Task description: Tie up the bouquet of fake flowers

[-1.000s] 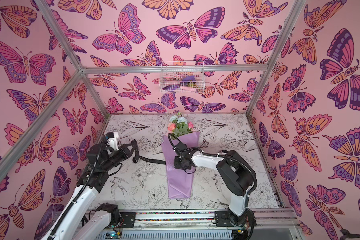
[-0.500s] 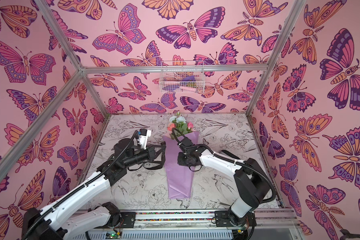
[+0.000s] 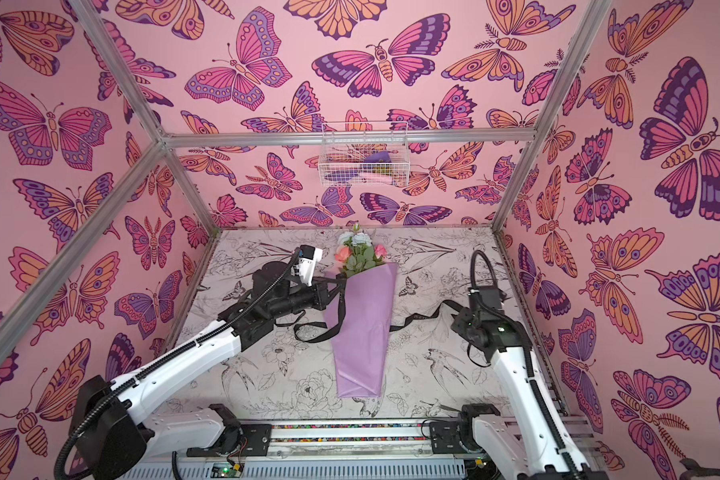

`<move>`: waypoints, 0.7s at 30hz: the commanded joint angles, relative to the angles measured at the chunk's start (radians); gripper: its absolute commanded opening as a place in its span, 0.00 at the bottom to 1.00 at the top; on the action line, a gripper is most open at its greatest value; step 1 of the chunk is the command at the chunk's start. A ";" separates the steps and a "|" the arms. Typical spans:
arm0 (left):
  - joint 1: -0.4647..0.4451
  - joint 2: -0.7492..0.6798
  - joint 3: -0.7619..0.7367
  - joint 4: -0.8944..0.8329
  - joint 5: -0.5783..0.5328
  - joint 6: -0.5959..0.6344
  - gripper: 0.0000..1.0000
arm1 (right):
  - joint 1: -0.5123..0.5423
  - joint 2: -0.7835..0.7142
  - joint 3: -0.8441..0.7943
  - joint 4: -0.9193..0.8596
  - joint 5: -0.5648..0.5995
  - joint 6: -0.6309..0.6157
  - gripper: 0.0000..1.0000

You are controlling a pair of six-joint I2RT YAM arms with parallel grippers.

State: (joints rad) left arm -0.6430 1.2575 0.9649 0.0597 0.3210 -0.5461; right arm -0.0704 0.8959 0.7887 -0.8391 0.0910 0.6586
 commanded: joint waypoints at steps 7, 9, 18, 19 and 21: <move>-0.005 0.100 0.083 0.003 0.003 0.072 0.00 | -0.335 0.107 -0.055 0.034 -0.136 -0.076 0.79; -0.004 0.113 0.094 0.001 0.014 0.078 0.00 | -0.347 0.145 -0.061 0.082 -0.118 -0.052 0.82; -0.004 0.144 0.116 0.009 0.084 0.086 0.00 | -0.345 0.427 0.009 0.184 -0.072 -0.031 0.82; -0.004 0.144 0.118 0.011 0.086 0.086 0.00 | -0.345 0.442 0.010 0.195 -0.071 -0.027 0.82; -0.004 0.143 0.117 0.012 0.089 0.087 0.00 | -0.345 0.471 0.006 0.221 -0.073 -0.019 0.82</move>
State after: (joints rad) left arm -0.6430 1.3964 1.0584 0.0532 0.3767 -0.4782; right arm -0.4114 1.3464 0.7715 -0.6609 0.0032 0.6247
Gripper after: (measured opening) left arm 0.049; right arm 0.817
